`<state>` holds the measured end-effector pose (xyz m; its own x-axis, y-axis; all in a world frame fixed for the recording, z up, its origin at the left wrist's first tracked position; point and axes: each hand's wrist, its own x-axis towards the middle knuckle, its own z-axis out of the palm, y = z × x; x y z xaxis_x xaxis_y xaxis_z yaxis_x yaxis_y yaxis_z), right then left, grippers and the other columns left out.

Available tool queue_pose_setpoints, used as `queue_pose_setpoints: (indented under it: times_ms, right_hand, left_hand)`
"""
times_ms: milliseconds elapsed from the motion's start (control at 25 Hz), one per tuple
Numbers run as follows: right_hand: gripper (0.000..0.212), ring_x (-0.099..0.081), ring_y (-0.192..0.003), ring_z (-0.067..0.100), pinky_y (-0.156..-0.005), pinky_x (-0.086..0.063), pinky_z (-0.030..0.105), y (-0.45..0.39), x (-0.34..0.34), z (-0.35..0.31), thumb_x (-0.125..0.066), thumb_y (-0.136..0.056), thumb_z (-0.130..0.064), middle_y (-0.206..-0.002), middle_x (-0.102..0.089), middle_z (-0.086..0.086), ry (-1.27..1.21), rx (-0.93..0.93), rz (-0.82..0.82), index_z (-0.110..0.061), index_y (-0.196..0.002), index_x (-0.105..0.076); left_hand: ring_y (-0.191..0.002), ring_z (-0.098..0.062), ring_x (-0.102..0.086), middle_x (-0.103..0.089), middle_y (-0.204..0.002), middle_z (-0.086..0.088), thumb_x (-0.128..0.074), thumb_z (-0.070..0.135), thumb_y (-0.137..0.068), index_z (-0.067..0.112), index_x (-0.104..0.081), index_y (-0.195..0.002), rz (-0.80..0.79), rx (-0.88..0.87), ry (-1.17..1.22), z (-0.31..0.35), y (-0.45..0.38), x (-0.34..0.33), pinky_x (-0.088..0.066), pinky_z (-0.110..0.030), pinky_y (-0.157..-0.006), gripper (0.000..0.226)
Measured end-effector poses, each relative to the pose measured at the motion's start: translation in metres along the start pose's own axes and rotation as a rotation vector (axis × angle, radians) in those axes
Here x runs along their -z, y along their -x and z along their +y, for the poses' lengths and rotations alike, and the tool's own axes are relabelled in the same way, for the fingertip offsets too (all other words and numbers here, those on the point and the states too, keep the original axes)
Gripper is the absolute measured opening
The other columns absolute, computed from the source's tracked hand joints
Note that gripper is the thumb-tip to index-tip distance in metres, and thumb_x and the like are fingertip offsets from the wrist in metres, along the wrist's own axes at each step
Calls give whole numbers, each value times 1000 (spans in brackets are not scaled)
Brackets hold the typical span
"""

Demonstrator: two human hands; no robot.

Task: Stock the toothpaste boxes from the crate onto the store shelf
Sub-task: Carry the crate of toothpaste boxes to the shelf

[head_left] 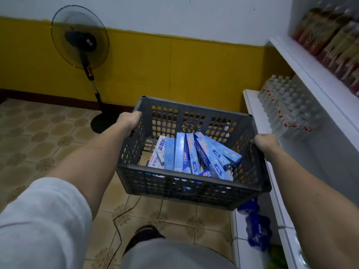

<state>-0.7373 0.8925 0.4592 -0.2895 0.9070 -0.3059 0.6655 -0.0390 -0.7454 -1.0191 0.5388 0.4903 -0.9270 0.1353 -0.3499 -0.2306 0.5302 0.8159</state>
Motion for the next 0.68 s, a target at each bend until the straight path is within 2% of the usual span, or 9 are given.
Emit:
queue_pose_setpoints:
  times_ms: [120,240,440,520,600,680]
  right_hand:
    - [24,-66,-91,35,-76,-53,38,-27,-15,-37,-60,-67,-20,-96,-70,17,-4,-10,12,-5,-83,-70]
    - [14,-65,-89,35,-75,-52,37,-65,-42,-58,-59,-70,-15,-93,-68,17,-21,-37,66,-4,-75,-67]
    - [29,-68,-83,40,-77,-58,45,-129,-101,-53,-55,-59,-15,-83,-72,17,-85,-231,154,-1,-77,-73]
    - [44,-68,-96,39,-81,-56,41,-145,-120,-45,-57,-59,-18,-92,-71,10,-103,-340,194,-4,-96,-75]
    - [56,-63,-110,36,-96,-53,41,-149,-138,-44,-63,-65,-20,-113,-68,9,-175,-441,252,-12,-121,-69]
    - [61,-60,-116,34,-101,-50,43,-144,-151,-43,-64,-70,-20,-126,-65,10,-217,-511,299,-14,-131,-63]
  left_hand:
    - [-55,-21,-48,-56,-66,-7,-55,38,-79,5,-68,-110,-27,-4,13,26,-48,-21,-36,-27,-49,47]
    - [-54,-22,-46,-53,-64,-7,-56,33,-82,10,-61,-92,-57,-9,-11,48,-115,-50,-35,-28,-52,26]
    - [-53,-23,-45,-53,-63,-9,-57,33,-82,7,-59,-88,-199,-27,-125,94,-237,-111,-34,-30,-52,26]
    - [-56,-25,-49,-57,-66,-10,-56,37,-81,6,-61,-94,-279,-40,-191,110,-281,-135,-37,-31,-53,33]
    - [-67,-30,-60,-65,-81,-14,-57,42,-81,5,-60,-106,-350,-48,-273,130,-320,-162,-43,-33,-57,46]
    - [-75,-32,-63,-67,-95,-16,-60,42,-83,2,-57,-115,-403,-83,-356,150,-348,-191,-46,-35,-60,51]
